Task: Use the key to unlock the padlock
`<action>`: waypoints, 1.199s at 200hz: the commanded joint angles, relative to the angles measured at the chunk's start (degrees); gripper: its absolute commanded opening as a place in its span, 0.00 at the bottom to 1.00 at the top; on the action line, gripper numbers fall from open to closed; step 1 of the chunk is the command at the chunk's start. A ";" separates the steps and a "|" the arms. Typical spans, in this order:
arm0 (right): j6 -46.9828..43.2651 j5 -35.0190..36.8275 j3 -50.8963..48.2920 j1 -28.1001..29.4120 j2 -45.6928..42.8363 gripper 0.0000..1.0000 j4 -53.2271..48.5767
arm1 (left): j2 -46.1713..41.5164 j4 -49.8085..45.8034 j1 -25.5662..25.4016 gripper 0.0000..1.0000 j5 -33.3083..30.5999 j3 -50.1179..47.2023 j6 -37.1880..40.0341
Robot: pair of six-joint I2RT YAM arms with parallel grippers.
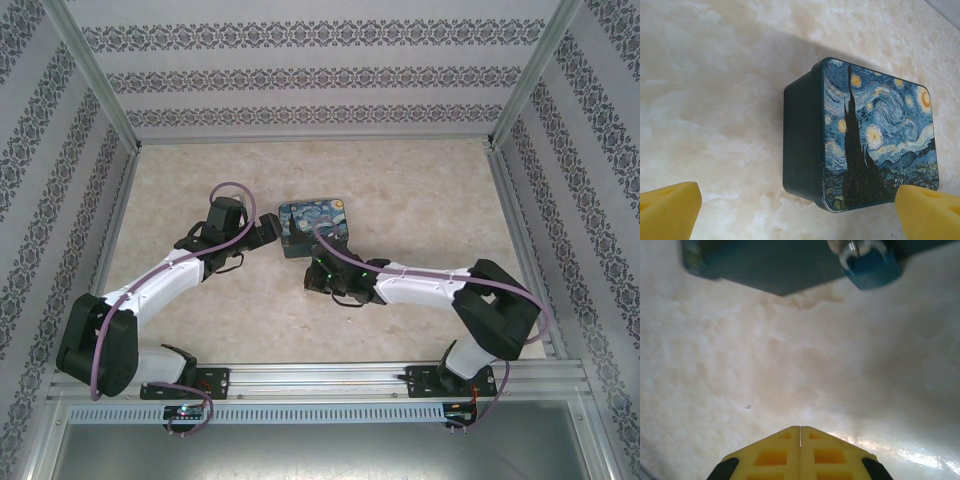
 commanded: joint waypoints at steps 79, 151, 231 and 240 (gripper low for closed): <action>-3.71 1.01 0.03 -3.67 -7.76 0.00 -3.23 | 1.77 2.96 0.57 1.00 12.52 -0.11 -13.33; -3.48 3.16 5.80 -6.97 -10.80 0.00 -3.94 | 5.18 20.70 -0.24 0.99 22.91 -4.21 -43.91; 0.09 7.55 12.88 -9.14 -8.32 0.00 -1.57 | 7.86 41.02 -4.65 0.82 18.92 -6.80 -65.10; 0.31 7.65 13.45 -9.11 -7.89 0.00 -1.13 | 8.54 42.68 -5.34 0.80 18.48 -6.70 -66.59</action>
